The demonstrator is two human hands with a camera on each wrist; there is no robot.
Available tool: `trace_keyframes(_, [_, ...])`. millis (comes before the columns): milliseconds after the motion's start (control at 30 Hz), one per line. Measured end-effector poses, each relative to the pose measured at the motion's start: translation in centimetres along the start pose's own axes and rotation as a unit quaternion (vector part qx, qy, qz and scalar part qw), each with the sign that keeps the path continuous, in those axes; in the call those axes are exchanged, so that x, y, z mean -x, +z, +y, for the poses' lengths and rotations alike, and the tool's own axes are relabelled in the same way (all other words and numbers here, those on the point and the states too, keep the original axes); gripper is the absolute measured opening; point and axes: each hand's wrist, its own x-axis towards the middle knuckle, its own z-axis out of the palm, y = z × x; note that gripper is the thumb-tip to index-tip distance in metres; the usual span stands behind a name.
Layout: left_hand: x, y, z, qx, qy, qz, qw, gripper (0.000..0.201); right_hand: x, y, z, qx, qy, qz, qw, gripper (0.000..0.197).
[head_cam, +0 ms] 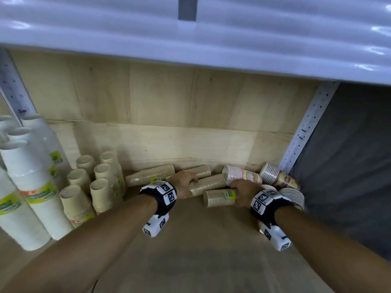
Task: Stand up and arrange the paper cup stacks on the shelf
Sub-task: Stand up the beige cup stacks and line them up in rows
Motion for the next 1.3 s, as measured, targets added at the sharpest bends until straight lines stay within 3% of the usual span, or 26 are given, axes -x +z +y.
trace_keyframes(133, [-0.1, 0.2, 0.0, -0.014, 0.001, 0.003, 1.0, 0.062, -0.7, -0.6, -0.5, 0.005, -0.002, -0.064, 0.998, 0.052])
trace_keyframes(267, [-0.2, 0.4, 0.0, -0.024, -0.006, -0.003, 1.0, 0.07, -0.7, -0.6, -0.6, 0.03, -0.002, -0.052, 0.998, 0.05])
trace_keyframes(433, [0.1, -0.1, 0.1, -0.024, -0.01, -0.011, 1.0, 0.063, 0.0, -0.2, -0.5, 0.021, -0.006, -0.012, 1.0, 0.048])
trace_keyframes(633, [1.2, -2.2, 0.4, -0.009, -0.018, 0.008, 1.0, 0.057, 1.4, -1.9, -1.0, 0.041, -0.012, -0.003, 0.999, 0.064])
trace_keyframes(800, [2.5, -4.2, 1.1, -0.002, -0.015, 0.047, 0.999, 0.05, 3.1, -3.2, -1.8, 0.009, -0.006, 0.05, 0.999, 0.046])
trace_keyframes(967, [3.8, -5.7, 2.2, 0.025, 0.002, 0.083, 0.996, 0.036, 4.6, -4.9, -3.5, -0.002, 0.018, 0.081, 0.997, 0.052])
trace_keyframes(1300, [5.8, -7.0, 5.4, 0.033, 0.037, 0.093, 0.994, 0.031, 6.8, -7.1, -6.7, -0.041, -0.048, 0.089, 0.994, 0.042])
